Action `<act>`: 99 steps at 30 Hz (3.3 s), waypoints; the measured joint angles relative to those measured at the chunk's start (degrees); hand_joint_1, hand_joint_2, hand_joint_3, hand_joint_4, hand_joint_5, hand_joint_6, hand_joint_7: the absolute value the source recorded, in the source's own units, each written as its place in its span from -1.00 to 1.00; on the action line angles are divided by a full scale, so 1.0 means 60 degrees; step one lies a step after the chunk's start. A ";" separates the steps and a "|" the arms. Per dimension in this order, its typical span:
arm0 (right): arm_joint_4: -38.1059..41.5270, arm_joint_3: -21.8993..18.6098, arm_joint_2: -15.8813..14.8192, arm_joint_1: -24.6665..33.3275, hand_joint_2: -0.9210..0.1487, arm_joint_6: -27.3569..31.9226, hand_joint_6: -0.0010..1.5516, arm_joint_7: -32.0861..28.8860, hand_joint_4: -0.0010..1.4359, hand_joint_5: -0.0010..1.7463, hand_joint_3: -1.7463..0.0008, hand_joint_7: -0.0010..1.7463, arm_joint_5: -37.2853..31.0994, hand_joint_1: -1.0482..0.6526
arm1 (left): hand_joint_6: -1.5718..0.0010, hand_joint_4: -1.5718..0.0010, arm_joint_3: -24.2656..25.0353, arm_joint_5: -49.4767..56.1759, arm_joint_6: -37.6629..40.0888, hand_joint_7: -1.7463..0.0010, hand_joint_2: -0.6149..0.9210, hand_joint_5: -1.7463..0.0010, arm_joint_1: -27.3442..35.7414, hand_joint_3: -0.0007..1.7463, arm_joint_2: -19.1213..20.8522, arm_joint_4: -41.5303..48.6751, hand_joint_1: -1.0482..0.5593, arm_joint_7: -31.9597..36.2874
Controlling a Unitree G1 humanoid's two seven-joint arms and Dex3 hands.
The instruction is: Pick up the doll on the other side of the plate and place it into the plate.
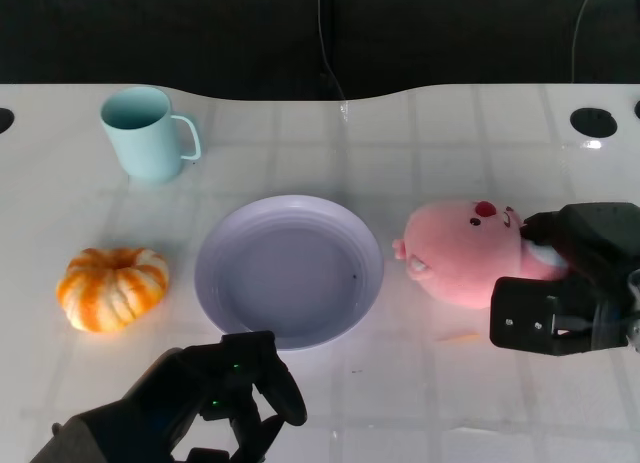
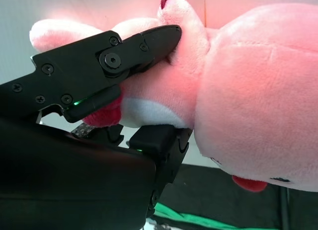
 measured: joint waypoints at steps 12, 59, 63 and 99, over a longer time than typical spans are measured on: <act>-0.2088 -0.0948 -0.0013 0.0705 -0.04 0.0240 -0.01 -0.0424 0.27 1.00 -0.35 0.94 0.0767 -0.01 | 0.18 0.21 0.0114 -0.0053 0.0001 -0.63 0.46 -1.00 -0.0269 0.25 0.0038 0.0202 0.08 -0.0002; -0.1092 0.0487 0.3058 -0.2402 -0.30 -0.0018 0.04 0.1230 0.24 1.00 -0.10 0.69 0.0738 -0.05 | 0.19 0.22 -0.0128 0.0192 -0.0605 -0.67 0.46 -1.00 -0.0441 0.29 -0.0159 0.1101 0.12 0.0002; -0.0894 0.0622 0.3318 -0.2404 -0.23 -0.0107 0.02 0.1230 0.26 1.00 -0.06 0.75 0.0770 -0.02 | 0.20 0.21 -0.0154 0.0219 -0.0570 -0.67 0.45 -1.00 -0.0441 0.29 -0.0182 0.1087 0.12 0.0002; -0.6182 -0.0510 0.0930 0.0128 -1.00 -0.0446 -0.42 0.4870 -0.34 -0.56 0.78 -0.87 0.2066 -0.55 | 0.20 0.24 -0.0162 0.0261 -0.0602 -0.67 0.47 -1.00 -0.0448 0.26 -0.0245 0.1059 0.10 0.0003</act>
